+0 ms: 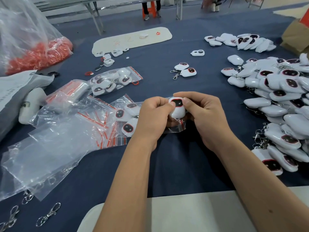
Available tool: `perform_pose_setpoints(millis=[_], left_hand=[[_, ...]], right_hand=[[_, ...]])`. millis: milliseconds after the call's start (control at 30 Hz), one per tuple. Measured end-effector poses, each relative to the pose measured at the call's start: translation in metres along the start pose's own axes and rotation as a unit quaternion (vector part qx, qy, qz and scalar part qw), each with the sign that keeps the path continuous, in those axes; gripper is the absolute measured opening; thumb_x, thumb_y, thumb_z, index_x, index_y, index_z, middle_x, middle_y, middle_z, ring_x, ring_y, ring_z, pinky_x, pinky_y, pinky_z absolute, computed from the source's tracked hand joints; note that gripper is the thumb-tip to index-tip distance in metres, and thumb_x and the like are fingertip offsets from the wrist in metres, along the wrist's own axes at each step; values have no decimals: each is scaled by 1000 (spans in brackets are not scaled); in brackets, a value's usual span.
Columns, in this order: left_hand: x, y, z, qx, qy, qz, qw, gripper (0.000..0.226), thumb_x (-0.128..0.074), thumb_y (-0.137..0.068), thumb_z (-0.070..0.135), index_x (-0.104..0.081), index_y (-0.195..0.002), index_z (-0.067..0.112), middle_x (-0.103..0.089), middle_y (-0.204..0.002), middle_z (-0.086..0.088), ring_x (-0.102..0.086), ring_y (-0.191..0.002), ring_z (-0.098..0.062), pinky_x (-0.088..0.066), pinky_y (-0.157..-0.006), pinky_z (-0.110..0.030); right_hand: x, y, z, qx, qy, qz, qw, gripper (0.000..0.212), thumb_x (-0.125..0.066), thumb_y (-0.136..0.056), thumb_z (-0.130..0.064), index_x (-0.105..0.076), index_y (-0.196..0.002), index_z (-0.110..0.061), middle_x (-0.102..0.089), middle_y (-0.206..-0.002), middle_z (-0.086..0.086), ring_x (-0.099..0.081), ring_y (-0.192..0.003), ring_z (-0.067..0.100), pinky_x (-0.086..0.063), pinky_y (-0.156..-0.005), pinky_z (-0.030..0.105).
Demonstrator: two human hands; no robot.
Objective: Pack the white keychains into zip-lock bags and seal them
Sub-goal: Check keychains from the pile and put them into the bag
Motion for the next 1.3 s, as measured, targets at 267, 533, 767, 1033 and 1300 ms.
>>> perform_pose_setpoints(millis=[267,533,767,1033,1300], left_hand=[[2,1,1,-14,-6,9,1000,12,-65,-99,10,-69,-89,9,-73,-70,-2,-70,-57,-14,-58,-53,-26],[-2,0,-1,11,40,-23,999,19,-55,-104,10,-69,-94,0,-75,-83,-16,-74,-69,-22,-61,-61,-34],[0,-2,-1,2,22,-20,1000,20,-56,-104,12,-68,-91,4,-73,-98,-28,-73,-77,-26,-64,-66,-40],[2,-4,-2,-13,-12,-4,1000,22,-57,-104,17,-69,-92,2,-75,-90,-18,-75,-74,-24,-62,-62,-36],[3,-4,7,-110,-76,111,985,24,-62,-101,19,-70,-83,4,-71,-78,-11,-62,-70,-15,-56,-71,-39]], right_hand=[[-2,2,-2,7,21,-1,1000,26,-56,-106,-7,-79,-110,-17,-81,-100,1,-77,-91,18,-62,-80,32],[4,2,-8,49,57,25,997,23,-65,-100,-6,-81,-101,-22,-80,-96,1,-75,-95,26,-62,-85,35],[2,3,-10,55,66,8,996,22,-64,-100,-8,-80,-102,-24,-79,-97,0,-75,-94,23,-62,-83,33],[3,2,-12,69,89,7,994,21,-65,-100,-7,-79,-102,-23,-79,-97,-2,-74,-95,20,-61,-89,38],[2,-1,-3,46,29,-3,999,23,-70,-95,-5,-78,-109,-22,-80,-99,-1,-76,-89,16,-60,-79,27]])
Point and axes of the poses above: each hand's wrist, its own y-axis away from the middle knuckle, its own x-axis out of the back of the hand, z = x × y, the point moved 7 cm from there along -y, towards the middle knuckle
